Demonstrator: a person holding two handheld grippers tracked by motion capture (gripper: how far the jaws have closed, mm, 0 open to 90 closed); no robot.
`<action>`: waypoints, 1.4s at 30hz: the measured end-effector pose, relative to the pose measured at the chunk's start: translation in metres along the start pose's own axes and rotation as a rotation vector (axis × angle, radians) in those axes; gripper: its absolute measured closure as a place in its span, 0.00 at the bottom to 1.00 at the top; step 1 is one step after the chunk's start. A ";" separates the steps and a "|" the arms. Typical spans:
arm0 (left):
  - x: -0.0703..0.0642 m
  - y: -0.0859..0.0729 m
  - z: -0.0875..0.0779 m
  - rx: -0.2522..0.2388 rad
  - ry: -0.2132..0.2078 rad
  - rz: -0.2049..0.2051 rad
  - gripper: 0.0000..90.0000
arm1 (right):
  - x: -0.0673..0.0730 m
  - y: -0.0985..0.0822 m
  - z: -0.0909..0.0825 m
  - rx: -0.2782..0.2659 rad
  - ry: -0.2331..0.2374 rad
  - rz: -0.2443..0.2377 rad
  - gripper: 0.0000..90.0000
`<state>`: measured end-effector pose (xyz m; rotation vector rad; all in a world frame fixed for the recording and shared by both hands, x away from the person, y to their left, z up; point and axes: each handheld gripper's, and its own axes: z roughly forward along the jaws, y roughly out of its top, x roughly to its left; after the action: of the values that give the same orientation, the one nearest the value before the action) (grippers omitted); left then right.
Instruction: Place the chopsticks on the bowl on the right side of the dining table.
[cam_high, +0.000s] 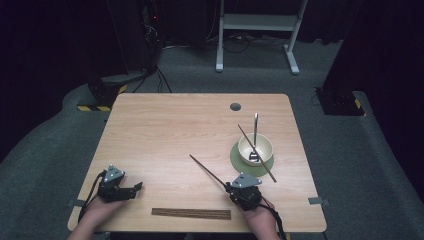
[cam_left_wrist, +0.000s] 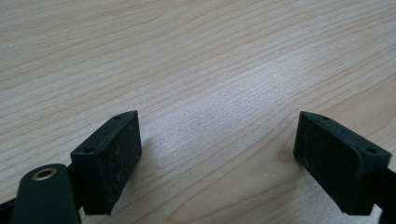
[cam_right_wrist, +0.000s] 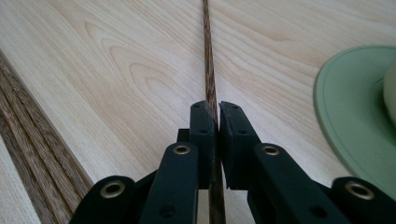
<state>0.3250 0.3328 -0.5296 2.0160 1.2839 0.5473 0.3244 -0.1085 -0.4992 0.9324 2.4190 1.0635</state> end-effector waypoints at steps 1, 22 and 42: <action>0.000 0.000 0.000 0.000 0.000 0.000 0.17 | 0.000 0.000 0.000 0.000 0.000 0.000 0.93; 0.000 0.000 0.000 0.001 0.000 0.001 0.17 | -0.001 0.009 -0.016 -0.074 -0.032 -0.002 0.93; 0.000 0.000 0.000 0.001 -0.001 0.001 0.17 | -0.018 0.010 -0.038 -0.150 -0.101 0.037 0.93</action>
<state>0.3250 0.3328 -0.5296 2.0173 1.2830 0.5466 0.3213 -0.1355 -0.4662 0.9590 2.2154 1.1633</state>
